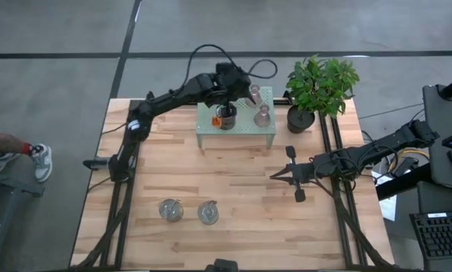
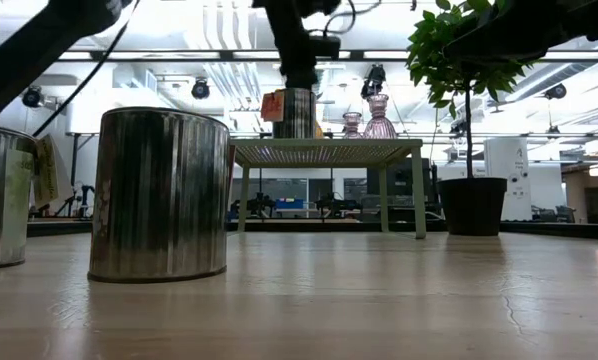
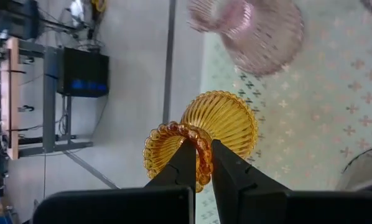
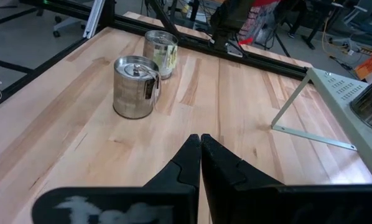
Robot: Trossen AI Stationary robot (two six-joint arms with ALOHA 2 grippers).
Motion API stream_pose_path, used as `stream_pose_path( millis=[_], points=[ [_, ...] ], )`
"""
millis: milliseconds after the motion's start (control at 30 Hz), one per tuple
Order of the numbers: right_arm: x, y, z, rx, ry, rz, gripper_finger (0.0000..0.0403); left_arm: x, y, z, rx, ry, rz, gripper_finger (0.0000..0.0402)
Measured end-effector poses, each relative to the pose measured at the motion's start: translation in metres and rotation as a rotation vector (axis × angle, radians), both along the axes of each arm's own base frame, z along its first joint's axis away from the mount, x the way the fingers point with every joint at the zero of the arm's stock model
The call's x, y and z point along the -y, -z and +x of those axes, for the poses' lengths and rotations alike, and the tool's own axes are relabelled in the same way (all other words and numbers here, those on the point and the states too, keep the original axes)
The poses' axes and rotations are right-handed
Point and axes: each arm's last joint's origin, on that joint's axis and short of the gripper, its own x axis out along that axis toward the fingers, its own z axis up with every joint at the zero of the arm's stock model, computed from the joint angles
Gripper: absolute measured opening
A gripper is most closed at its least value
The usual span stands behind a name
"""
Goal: Pick & Place candle stick holders
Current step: Put the orange glass candle holder on the shelf
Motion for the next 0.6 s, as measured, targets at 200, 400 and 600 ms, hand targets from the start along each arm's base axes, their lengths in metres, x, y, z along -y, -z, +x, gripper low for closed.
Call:
stream_pose_path(
  millis=[200,400,600],
  points=[
    [0.0001,0.0018,-0.0004,-0.004,-0.002,-0.01,0.0008,-0.0011,0.0075,0.0067,0.01,0.017,-0.013,0.0022],
    [0.0002,0.002,-0.0005,-0.004,-0.003,-0.012,0.0008,0.0002,0.0046,0.0073,0.03,0.039,-0.029,0.0024],
    [0.0002,0.002,-0.0004,-0.004,-0.001,-0.005,0.0008,0.0011,-0.0014,0.0096,0.053,0.112,-0.025,0.0029]
  ],
)
